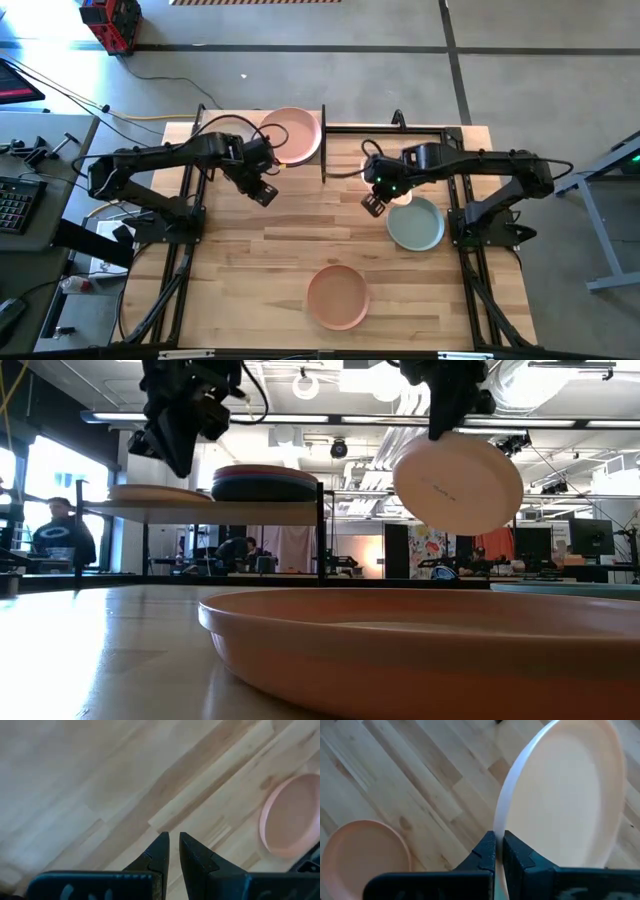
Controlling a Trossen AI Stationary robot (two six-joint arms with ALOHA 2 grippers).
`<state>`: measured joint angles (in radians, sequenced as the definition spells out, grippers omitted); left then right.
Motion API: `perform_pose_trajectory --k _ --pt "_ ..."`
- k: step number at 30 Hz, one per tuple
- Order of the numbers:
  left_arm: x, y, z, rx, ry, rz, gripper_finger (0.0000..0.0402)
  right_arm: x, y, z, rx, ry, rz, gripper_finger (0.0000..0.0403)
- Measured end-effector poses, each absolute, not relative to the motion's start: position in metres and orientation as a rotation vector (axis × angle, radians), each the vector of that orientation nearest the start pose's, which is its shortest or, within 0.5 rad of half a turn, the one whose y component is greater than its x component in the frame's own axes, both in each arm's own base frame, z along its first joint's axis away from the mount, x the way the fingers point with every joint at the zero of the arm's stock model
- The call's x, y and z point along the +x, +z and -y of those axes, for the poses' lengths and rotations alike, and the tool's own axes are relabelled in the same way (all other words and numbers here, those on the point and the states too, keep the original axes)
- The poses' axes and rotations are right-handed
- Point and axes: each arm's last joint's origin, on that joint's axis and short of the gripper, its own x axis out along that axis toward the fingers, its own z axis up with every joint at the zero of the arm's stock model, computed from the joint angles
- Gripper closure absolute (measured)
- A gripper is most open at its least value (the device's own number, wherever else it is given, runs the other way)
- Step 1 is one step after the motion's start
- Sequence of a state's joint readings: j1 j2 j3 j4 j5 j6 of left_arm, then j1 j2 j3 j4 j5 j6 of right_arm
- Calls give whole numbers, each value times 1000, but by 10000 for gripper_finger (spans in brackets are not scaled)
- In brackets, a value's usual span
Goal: Place and stack plates onto a shelf
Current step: Stack the white plate on top of the cream plate on the shelf
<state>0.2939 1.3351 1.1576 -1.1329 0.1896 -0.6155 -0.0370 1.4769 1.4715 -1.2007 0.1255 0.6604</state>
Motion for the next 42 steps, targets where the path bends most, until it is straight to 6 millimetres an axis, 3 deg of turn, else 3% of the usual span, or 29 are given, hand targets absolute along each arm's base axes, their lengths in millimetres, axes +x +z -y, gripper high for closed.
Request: perform_pose_trajectory --k 9,15,29,42 --pt "228 282 -63 -818 440 -1220 371 275 335 -12 490 -543 -1080 403" --pt "230 284 -67 -897 347 -1185 371 278 337 -22 487 -511 -1046 403" --pt "243 291 -71 -1070 254 -1035 371 296 346 -67 343 -13 -937 403" --pt "243 291 -69 -1241 295 -1051 371 323 305 -89 151 145 -1070 403"
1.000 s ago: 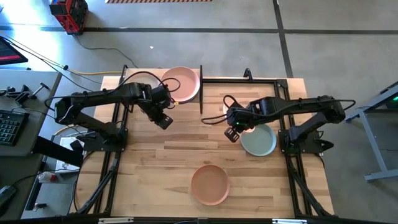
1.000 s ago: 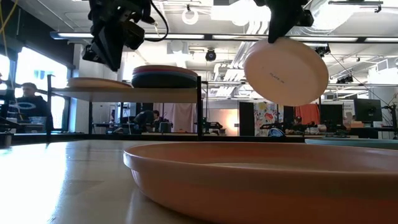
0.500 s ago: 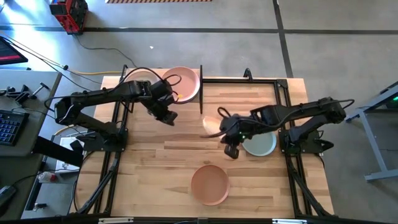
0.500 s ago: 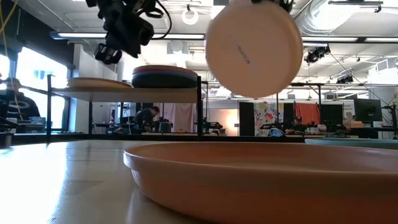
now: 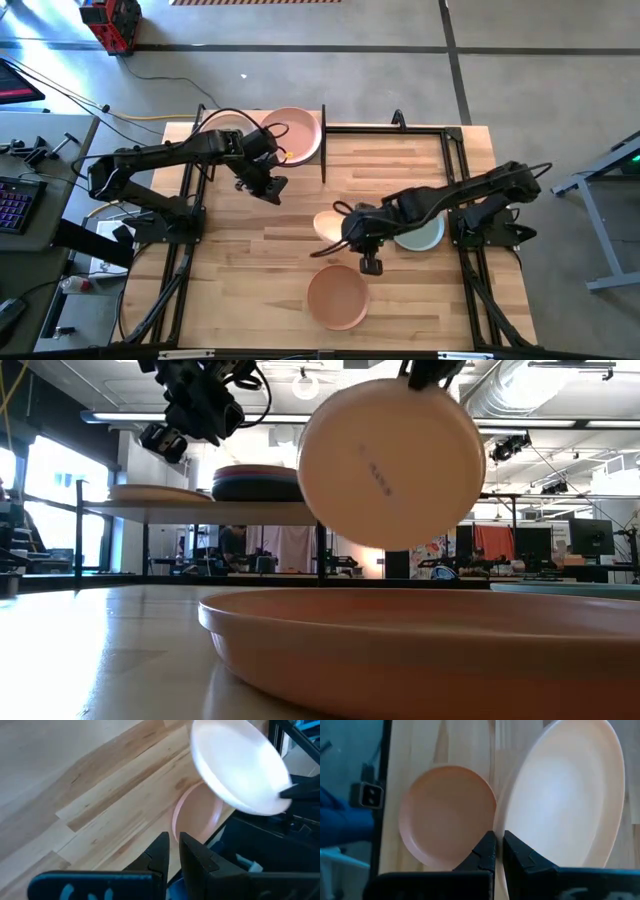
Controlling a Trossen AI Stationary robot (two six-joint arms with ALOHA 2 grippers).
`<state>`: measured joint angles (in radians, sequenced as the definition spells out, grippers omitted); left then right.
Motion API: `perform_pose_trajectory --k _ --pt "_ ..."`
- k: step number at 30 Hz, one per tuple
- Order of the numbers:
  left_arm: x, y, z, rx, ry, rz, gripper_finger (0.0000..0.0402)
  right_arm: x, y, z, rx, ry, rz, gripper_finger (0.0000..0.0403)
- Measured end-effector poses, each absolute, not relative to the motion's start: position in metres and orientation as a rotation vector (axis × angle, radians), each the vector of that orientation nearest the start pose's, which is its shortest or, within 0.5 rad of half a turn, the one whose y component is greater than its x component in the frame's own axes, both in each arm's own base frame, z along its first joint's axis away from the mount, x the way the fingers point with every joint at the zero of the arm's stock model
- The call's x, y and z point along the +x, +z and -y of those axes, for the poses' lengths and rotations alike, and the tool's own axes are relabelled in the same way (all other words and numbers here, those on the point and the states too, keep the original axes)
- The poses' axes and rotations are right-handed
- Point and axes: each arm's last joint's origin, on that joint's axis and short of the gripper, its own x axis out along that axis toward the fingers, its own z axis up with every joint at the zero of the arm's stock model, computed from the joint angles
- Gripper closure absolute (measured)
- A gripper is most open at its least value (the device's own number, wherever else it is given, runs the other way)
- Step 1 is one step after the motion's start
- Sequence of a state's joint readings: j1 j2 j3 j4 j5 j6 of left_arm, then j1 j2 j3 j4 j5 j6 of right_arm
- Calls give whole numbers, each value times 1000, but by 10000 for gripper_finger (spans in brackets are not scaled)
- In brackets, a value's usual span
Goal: Place and stack plates onto a shelf
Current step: Stack the white plate on top of the cream plate on the shelf
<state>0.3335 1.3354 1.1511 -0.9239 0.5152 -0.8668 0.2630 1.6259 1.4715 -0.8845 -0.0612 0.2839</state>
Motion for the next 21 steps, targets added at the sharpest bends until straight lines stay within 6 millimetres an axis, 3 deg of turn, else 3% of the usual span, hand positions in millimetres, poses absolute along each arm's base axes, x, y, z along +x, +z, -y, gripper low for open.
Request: perform_pose_trajectory --k 8,21 --pt "243 291 -68 -1237 314 -1044 371 337 287 -93 101 168 -1091 403" --pt "249 295 -68 -1184 191 -1002 368 341 304 -97 50 125 -1020 403"
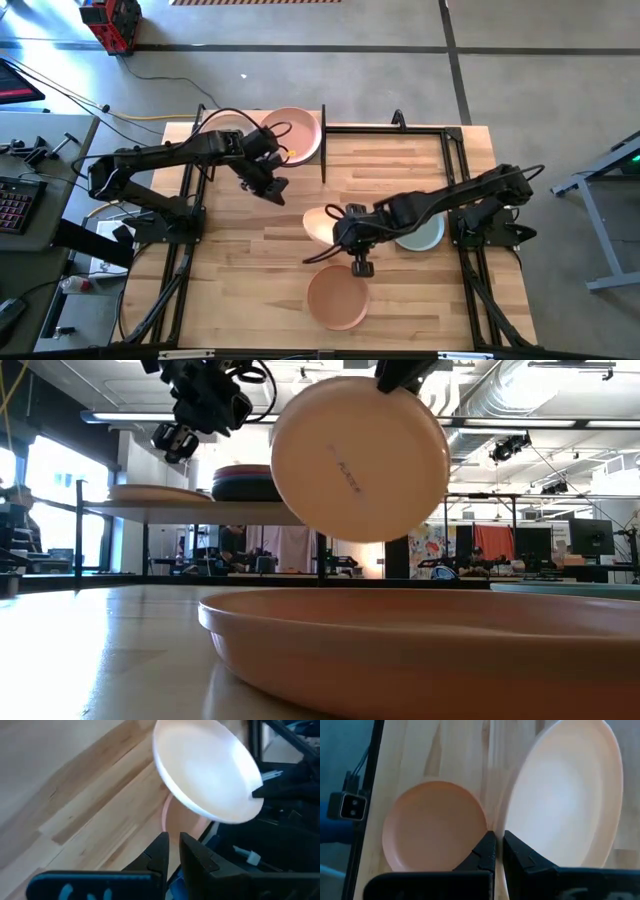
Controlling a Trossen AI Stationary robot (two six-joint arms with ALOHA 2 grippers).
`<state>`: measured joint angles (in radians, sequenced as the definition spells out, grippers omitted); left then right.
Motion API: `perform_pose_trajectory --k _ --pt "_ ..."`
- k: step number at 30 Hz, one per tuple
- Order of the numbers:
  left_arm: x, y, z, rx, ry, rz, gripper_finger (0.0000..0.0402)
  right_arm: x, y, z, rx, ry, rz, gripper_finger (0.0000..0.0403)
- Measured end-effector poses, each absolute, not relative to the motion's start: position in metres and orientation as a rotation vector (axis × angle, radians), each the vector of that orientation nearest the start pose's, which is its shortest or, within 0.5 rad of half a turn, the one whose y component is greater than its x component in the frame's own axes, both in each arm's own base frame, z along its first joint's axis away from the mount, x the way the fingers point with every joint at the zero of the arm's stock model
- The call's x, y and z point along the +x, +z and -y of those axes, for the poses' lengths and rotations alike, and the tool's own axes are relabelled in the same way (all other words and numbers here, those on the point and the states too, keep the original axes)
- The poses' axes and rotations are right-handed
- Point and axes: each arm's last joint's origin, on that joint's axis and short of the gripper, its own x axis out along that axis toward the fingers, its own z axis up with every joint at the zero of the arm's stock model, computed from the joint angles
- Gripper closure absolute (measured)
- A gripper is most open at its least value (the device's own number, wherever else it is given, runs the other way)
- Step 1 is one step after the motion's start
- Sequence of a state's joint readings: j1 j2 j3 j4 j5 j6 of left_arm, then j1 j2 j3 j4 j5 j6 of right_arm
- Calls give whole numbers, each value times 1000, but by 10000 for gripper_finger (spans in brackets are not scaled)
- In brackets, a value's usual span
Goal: Place and stack plates onto a shelf
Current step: Stack the white plate on top of the cream plate on the shelf
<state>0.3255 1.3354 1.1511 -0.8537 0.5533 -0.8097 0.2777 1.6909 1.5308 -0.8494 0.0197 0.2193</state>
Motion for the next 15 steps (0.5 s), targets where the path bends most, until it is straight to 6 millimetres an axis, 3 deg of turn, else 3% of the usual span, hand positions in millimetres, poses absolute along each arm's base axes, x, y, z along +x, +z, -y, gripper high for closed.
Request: perform_pose_trajectory --k 10,15 --pt "258 289 -71 -1260 218 -986 303 343 319 -97 14 147 -974 403" --pt "261 288 -71 -1307 260 -980 292 344 320 -97 -2 156 -962 403"
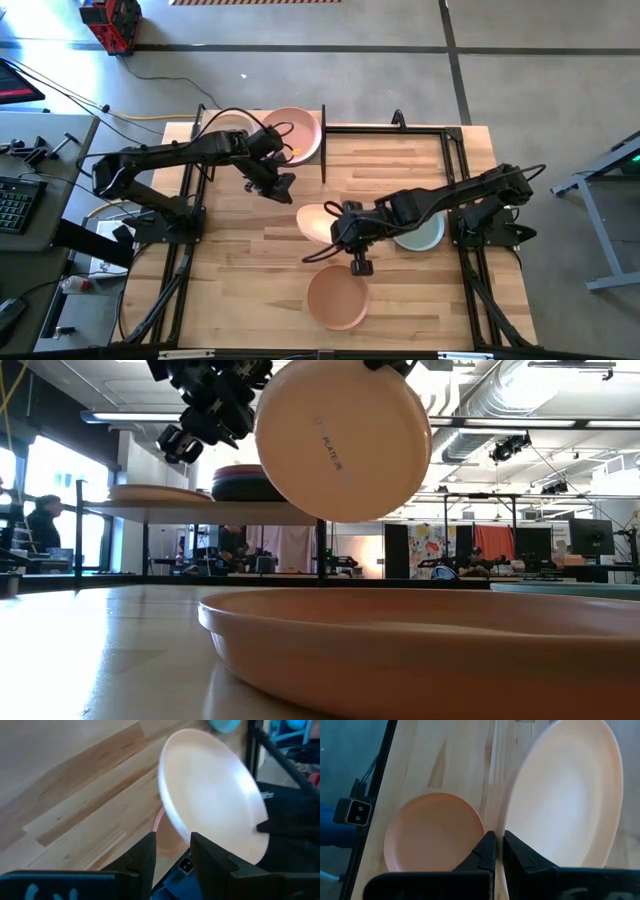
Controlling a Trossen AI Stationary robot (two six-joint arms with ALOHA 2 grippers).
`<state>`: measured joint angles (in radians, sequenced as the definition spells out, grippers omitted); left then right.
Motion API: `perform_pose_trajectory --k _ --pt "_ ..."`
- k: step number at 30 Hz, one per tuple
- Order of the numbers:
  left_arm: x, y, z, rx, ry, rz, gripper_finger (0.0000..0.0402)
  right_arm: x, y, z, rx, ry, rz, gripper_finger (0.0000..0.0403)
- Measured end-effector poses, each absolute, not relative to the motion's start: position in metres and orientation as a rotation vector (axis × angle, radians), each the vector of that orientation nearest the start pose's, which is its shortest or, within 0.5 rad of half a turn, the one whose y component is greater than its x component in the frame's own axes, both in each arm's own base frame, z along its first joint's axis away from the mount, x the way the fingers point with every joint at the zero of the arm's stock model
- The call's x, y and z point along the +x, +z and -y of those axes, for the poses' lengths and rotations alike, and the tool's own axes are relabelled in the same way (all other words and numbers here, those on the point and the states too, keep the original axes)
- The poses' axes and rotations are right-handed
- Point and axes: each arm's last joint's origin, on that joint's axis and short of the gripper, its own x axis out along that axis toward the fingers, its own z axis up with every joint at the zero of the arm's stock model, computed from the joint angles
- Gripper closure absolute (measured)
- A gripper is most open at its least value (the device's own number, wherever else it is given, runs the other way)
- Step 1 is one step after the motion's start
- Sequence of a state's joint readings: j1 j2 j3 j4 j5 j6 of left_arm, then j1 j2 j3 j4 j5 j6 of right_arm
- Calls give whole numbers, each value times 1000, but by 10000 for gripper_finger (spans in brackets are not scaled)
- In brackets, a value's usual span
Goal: Place and stack plates onto a shelf
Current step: Stack the white plate on top of the cream plate on the shelf
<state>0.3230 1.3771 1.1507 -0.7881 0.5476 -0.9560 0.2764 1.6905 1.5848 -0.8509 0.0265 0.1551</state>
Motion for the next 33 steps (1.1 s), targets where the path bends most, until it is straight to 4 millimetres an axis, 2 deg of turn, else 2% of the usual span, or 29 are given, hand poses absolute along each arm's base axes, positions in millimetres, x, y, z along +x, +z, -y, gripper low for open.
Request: perform_pose_trajectory --k 16,33 --pt "278 281 -65 -1356 254 -965 302 347 322 -96 -37 178 -926 403" --pt "278 280 -57 -1313 206 -1005 302 349 323 -90 -1 159 -921 403"
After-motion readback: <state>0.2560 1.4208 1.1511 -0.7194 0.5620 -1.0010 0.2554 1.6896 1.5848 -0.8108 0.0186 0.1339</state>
